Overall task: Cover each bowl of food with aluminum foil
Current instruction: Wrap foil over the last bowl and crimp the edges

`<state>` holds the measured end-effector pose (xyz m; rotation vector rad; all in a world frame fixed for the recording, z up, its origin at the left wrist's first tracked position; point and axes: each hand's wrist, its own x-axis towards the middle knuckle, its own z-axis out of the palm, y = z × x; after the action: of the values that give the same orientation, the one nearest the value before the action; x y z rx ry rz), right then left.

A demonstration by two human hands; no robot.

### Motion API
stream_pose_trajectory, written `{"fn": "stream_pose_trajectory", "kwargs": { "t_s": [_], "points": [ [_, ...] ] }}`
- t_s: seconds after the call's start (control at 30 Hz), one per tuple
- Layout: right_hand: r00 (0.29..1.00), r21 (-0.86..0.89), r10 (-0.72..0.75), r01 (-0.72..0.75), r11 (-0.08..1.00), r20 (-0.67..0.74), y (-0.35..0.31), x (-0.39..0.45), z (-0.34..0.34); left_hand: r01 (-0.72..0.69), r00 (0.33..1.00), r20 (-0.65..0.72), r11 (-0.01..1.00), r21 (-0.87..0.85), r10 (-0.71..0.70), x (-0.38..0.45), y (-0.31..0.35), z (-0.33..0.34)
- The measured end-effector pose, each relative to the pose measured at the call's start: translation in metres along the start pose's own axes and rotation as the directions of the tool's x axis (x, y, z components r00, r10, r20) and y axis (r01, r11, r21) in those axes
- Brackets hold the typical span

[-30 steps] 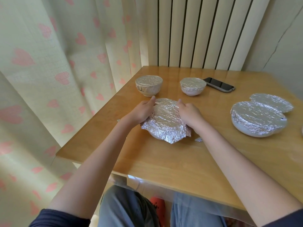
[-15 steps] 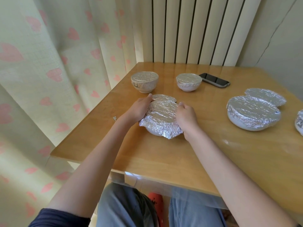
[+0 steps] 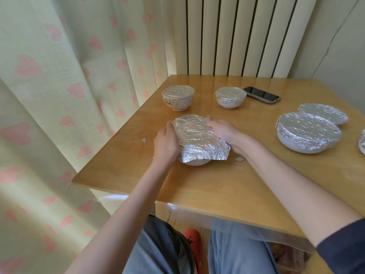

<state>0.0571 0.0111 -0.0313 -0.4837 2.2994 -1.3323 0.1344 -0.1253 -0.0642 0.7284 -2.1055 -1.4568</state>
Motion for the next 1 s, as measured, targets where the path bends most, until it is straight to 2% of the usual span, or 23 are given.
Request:
{"fn": "stream_pose_trajectory", "kwargs": {
  "t_s": [0.07, 0.1, 0.2, 0.27, 0.37, 0.43, 0.6, 0.67, 0.77, 0.87, 0.93, 1.0],
  "points": [
    [0.999, -0.046, -0.039, 0.039, 0.998, 0.011, -0.003, -0.001, -0.004, -0.034, 0.999, 0.019, 0.999, -0.007, 0.034, 0.0, -0.002, -0.008],
    [0.996, -0.035, -0.077, 0.076, 0.996, -0.035, -0.004, 0.0, -0.009, -0.057, 0.998, 0.027, 0.998, -0.021, 0.058, 0.004, -0.004, -0.014],
    [0.923, 0.003, -0.123, 0.134, 0.991, -0.365, -0.002, -0.004, -0.021, -0.126, 0.989, 0.07, 0.987, -0.104, 0.133, 0.024, -0.008, -0.028],
    [0.873, -0.082, -0.188, 0.17, 0.982, -0.45, -0.002, -0.011, -0.014, -0.133, 0.967, 0.195, 0.979, -0.154, 0.162, 0.03, 0.0, -0.028],
    [0.905, -0.176, -0.201, 0.143, 0.974, -0.376, 0.003, -0.014, 0.015, -0.183, 0.889, 0.412, 0.98, -0.077, 0.199, 0.031, 0.008, -0.017],
    [0.908, -0.159, -0.151, 0.095, 0.983, -0.391, 0.01, -0.01, 0.026, -0.242, 0.87, 0.446, 0.97, 0.012, 0.212, 0.031, 0.009, -0.011],
    [0.91, -0.067, -0.078, 0.056, 0.996, -0.407, 0.016, -0.008, 0.028, -0.206, 0.907, 0.386, 0.977, 0.051, 0.171, 0.026, 0.01, -0.011],
    [0.933, -0.005, -0.071, 0.074, 0.997, -0.353, 0.014, -0.01, 0.026, -0.178, 0.93, 0.336, 0.983, 0.055, 0.15, 0.017, 0.01, -0.01],
    [0.971, 0.059, -0.048, 0.064, 0.996, -0.235, 0.009, -0.012, 0.019, -0.134, 0.976, 0.179, 0.99, 0.051, 0.123, -0.005, 0.009, -0.01],
    [0.996, 0.03, -0.057, 0.059, 0.998, -0.071, 0.001, -0.014, 0.011, -0.102, 0.991, 0.089, 0.995, 0.005, 0.101, -0.025, 0.007, -0.007],
    [0.998, -0.062, -0.053, 0.055, 0.997, 0.023, -0.005, -0.012, 0.006, -0.069, 0.99, 0.123, 0.998, -0.014, 0.07, -0.03, 0.005, -0.01],
    [0.996, -0.136, -0.074, 0.082, 0.987, 0.058, -0.007, -0.012, 0.0, -0.098, 0.984, 0.149, 0.995, -0.017, 0.099, -0.026, 0.005, -0.018]
  ]
}}
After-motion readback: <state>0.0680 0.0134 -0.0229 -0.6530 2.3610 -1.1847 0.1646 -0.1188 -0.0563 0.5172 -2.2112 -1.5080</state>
